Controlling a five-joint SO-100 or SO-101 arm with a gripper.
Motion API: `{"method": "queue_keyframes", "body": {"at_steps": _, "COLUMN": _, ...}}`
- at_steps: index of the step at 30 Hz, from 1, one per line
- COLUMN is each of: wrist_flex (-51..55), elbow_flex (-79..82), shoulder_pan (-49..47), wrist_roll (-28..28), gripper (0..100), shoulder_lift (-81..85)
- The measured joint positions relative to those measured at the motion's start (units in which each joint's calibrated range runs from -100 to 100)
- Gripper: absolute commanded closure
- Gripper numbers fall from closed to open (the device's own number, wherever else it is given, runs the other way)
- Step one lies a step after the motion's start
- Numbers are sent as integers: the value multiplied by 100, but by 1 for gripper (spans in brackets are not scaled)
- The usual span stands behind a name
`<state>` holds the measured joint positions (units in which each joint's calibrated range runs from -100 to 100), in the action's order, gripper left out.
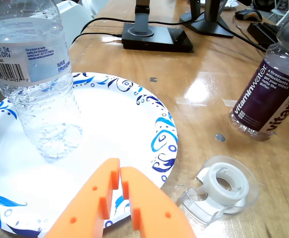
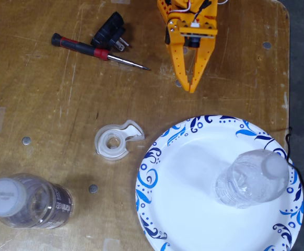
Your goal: Move the bottles to the plate
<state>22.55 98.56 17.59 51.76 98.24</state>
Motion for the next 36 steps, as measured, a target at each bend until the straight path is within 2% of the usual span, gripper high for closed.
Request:
{"method": "queue_keyframes", "body": {"at_steps": 7, "wrist_flex": 919, "elbow_flex": 0, "shoulder_pan": -27, "wrist_roll": 0, "gripper": 99, "shoulder_lift": 0}}
{"method": "queue_keyframes", "body": {"at_steps": 27, "wrist_flex": 970, "elbow_flex": 0, "shoulder_pan": 64, "wrist_roll": 0, "gripper": 99, "shoulder_lift": 0}}
{"method": "queue_keyframes", "body": {"at_steps": 36, "wrist_flex": -255, "elbow_flex": 0, "shoulder_pan": 9, "wrist_roll": 0, "gripper": 99, "shoulder_lift": 0}}
